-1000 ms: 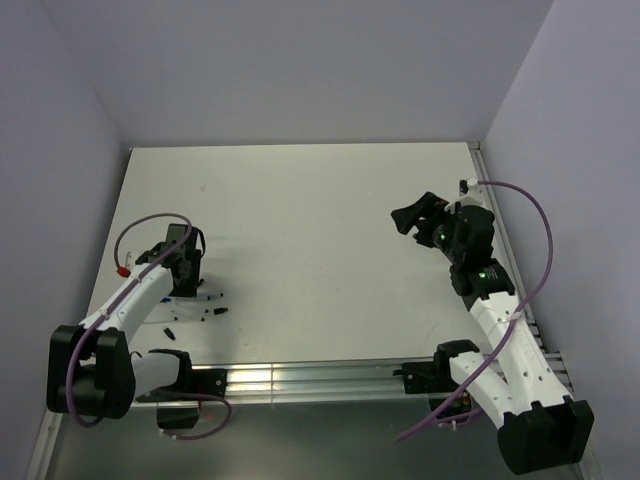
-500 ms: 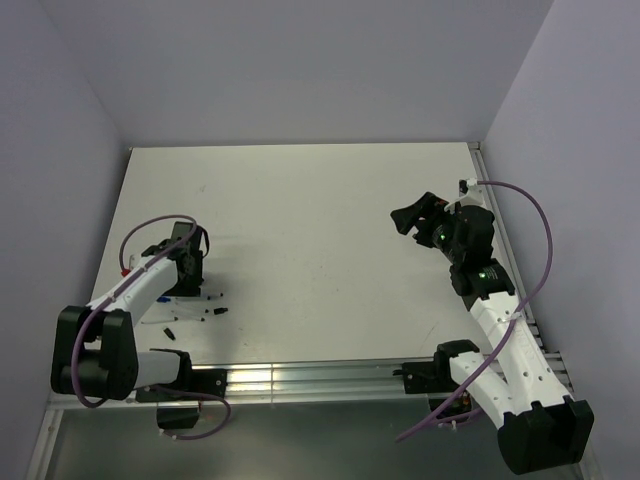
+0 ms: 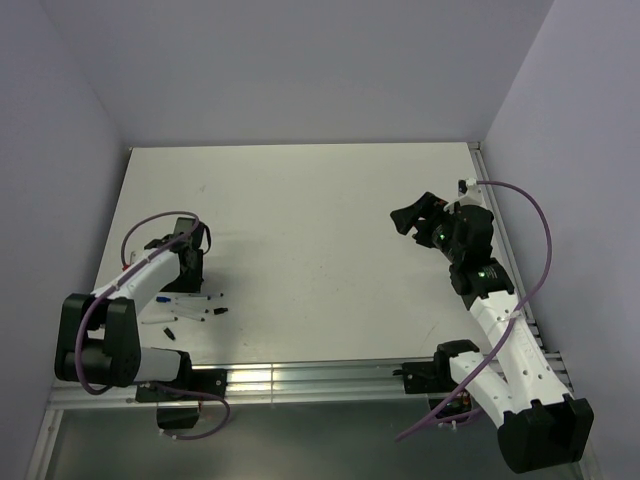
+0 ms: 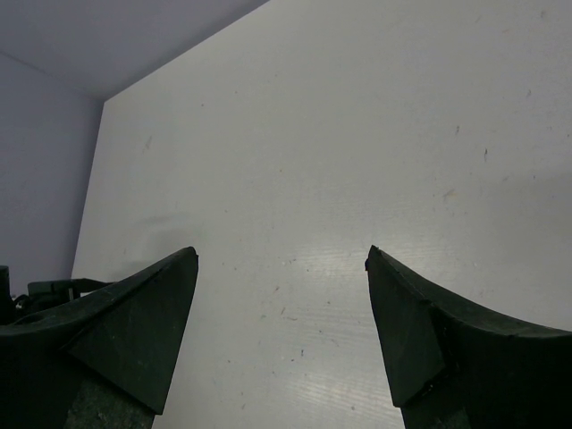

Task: Insert the pens into the pen caps
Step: Pick up the pen from the center of the board.

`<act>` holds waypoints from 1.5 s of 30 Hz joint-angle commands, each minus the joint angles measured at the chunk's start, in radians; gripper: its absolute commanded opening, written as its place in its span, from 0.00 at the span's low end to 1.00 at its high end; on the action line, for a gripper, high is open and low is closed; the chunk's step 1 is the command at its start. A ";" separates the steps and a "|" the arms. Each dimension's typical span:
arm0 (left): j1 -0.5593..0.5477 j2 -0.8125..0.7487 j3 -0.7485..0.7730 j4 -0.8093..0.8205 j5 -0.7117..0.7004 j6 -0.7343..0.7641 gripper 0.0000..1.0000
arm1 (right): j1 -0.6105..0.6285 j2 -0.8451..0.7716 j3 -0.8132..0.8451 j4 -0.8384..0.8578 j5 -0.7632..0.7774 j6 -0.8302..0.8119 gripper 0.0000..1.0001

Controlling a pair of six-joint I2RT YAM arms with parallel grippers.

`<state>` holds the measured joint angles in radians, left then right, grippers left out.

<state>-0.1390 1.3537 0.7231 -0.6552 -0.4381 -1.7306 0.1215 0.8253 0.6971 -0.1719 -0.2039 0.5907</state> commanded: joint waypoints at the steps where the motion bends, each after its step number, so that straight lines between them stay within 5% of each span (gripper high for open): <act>1: -0.004 -0.011 0.015 -0.018 -0.025 -0.012 0.64 | -0.003 -0.002 -0.004 0.041 -0.006 0.006 0.84; 17: -0.043 -0.065 -0.031 -0.035 -0.017 0.006 0.71 | -0.003 -0.002 -0.004 0.038 -0.005 0.006 0.83; 45: -0.089 -0.031 -0.059 -0.029 -0.027 -0.037 0.63 | -0.003 -0.008 -0.013 0.034 0.000 0.004 0.82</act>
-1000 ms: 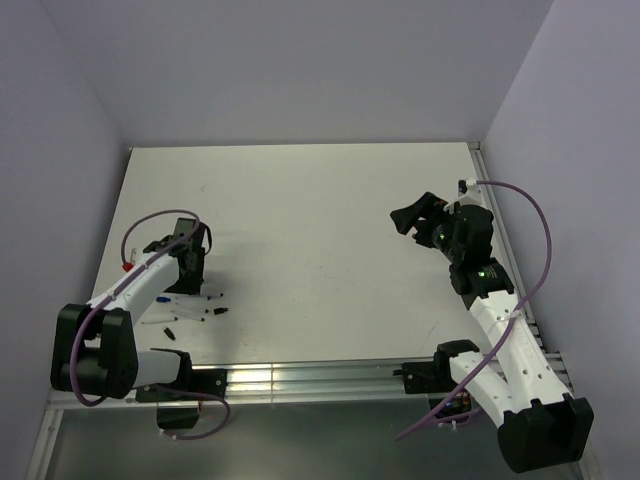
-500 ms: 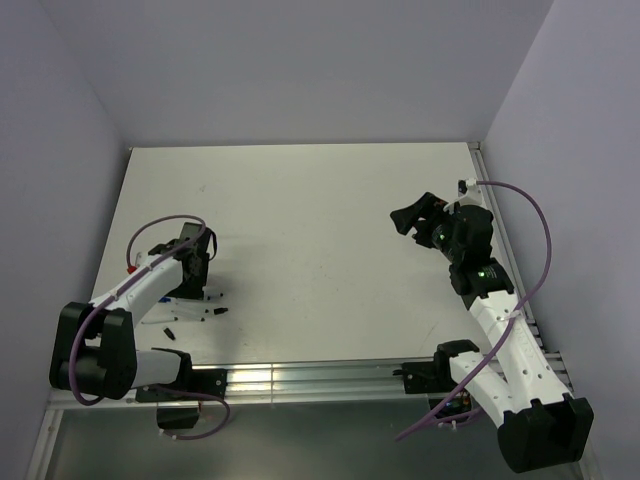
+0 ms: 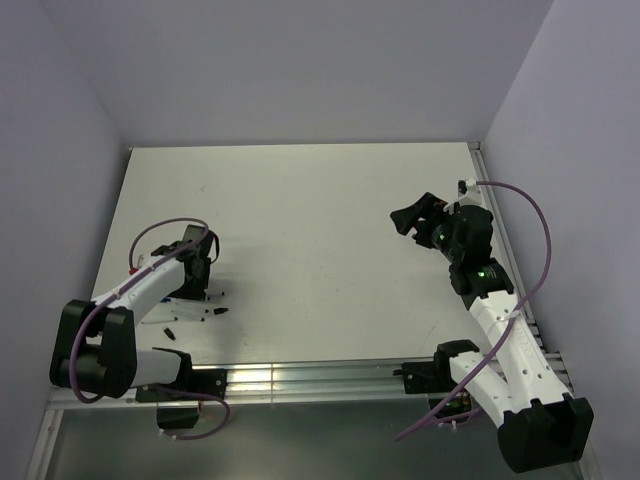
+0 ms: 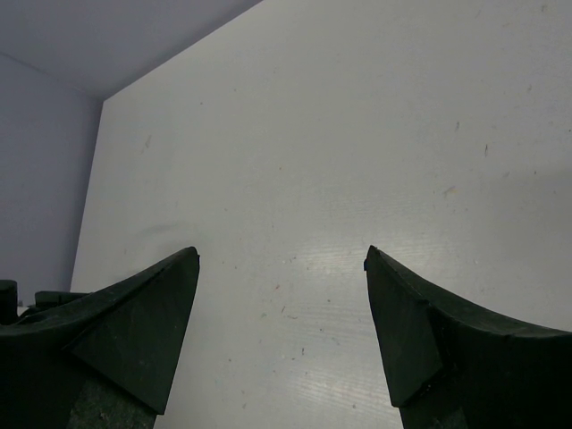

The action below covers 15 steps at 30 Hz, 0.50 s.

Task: Insert the pens into the pen caps
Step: Pick up the pen from the center of the board.

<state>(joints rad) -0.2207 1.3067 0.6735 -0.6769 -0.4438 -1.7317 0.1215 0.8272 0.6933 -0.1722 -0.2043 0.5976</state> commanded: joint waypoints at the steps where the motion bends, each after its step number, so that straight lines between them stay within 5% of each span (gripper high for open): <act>1: -0.011 0.020 -0.009 -0.007 -0.021 -0.037 0.62 | -0.003 -0.010 -0.011 0.034 0.000 -0.002 0.82; 15: -0.072 0.078 0.026 -0.010 -0.032 -0.065 0.57 | -0.003 -0.005 -0.009 0.030 0.003 -0.001 0.82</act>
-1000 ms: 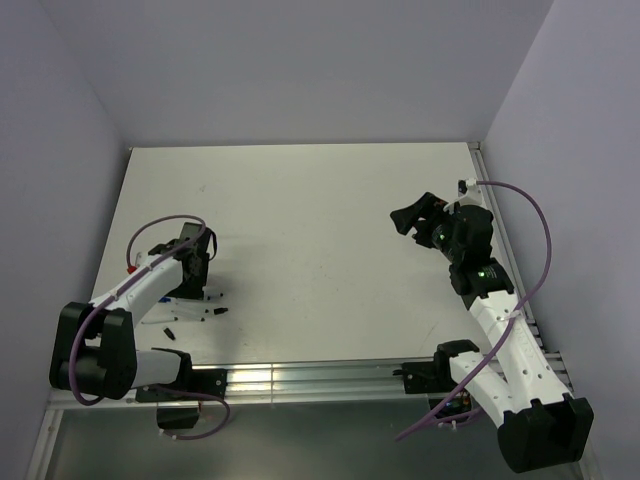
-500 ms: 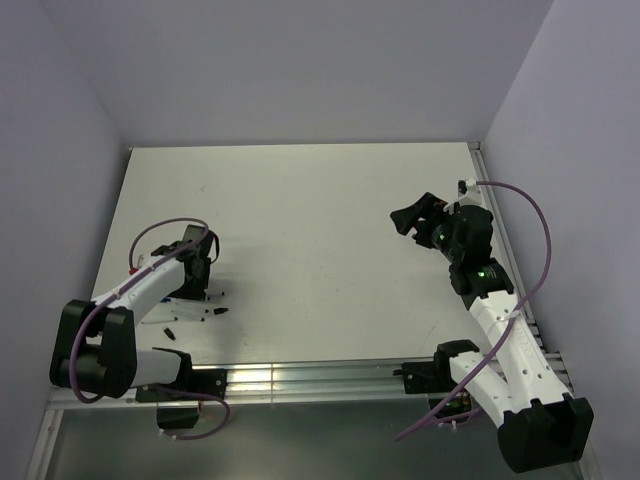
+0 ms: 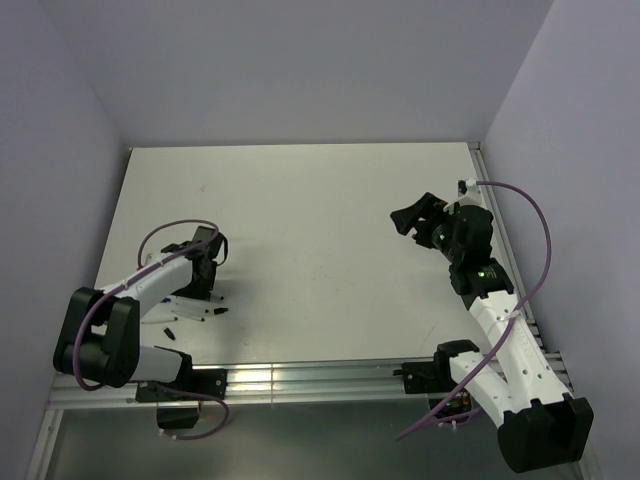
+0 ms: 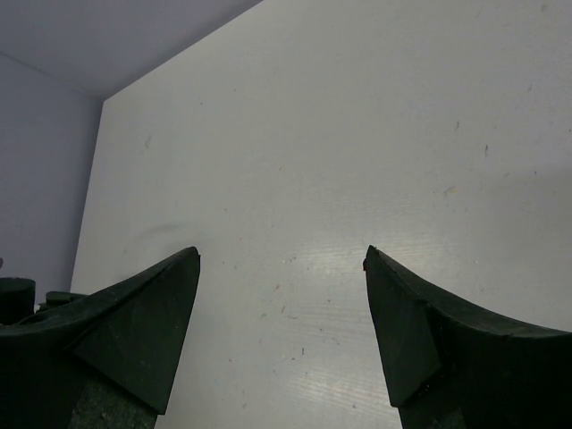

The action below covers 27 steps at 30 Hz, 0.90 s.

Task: Insert the pens into the pen caps
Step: Pick up the pen from the center of the board.

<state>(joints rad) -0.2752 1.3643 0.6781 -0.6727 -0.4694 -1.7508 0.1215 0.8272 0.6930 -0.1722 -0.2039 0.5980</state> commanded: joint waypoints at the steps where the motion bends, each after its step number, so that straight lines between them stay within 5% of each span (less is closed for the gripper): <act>1: -0.022 0.021 0.021 -0.011 -0.006 -0.046 0.55 | -0.003 -0.005 -0.007 0.028 0.003 -0.001 0.82; 21: -0.078 0.096 0.064 -0.005 0.000 -0.042 0.25 | -0.003 -0.003 -0.006 0.027 0.003 -0.004 0.81; 27: -0.102 0.107 0.083 -0.010 0.003 -0.023 0.03 | -0.003 0.004 -0.001 0.025 -0.005 -0.015 0.81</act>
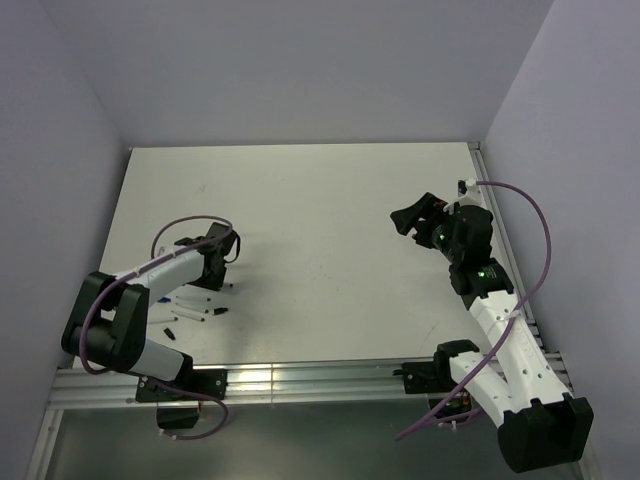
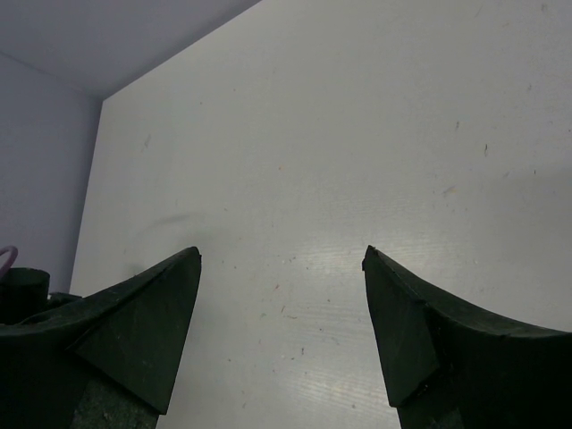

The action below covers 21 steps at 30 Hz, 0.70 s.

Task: Insert the pens into the pen caps
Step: Pick up the pen from the center of the board.

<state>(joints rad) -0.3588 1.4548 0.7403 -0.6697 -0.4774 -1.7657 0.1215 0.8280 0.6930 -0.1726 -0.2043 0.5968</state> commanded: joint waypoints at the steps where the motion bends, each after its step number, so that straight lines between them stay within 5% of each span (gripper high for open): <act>1: -0.023 0.016 0.024 -0.010 0.011 -0.002 0.00 | -0.003 0.005 0.000 0.024 -0.007 -0.017 0.81; 10: -0.086 -0.059 0.064 0.042 0.046 0.225 0.00 | 0.009 0.051 0.000 0.067 -0.139 -0.045 0.78; 17: -0.135 -0.299 0.067 0.341 0.198 0.575 0.00 | 0.159 0.160 0.040 0.169 -0.362 -0.037 0.77; 21: -0.140 -0.431 0.039 0.576 0.403 0.709 0.00 | 0.227 0.220 0.034 0.338 -0.550 0.070 0.75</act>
<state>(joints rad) -0.4915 1.1137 0.7723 -0.3428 -0.2462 -1.2388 0.3103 1.0298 0.6937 -0.0196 -0.5671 0.5976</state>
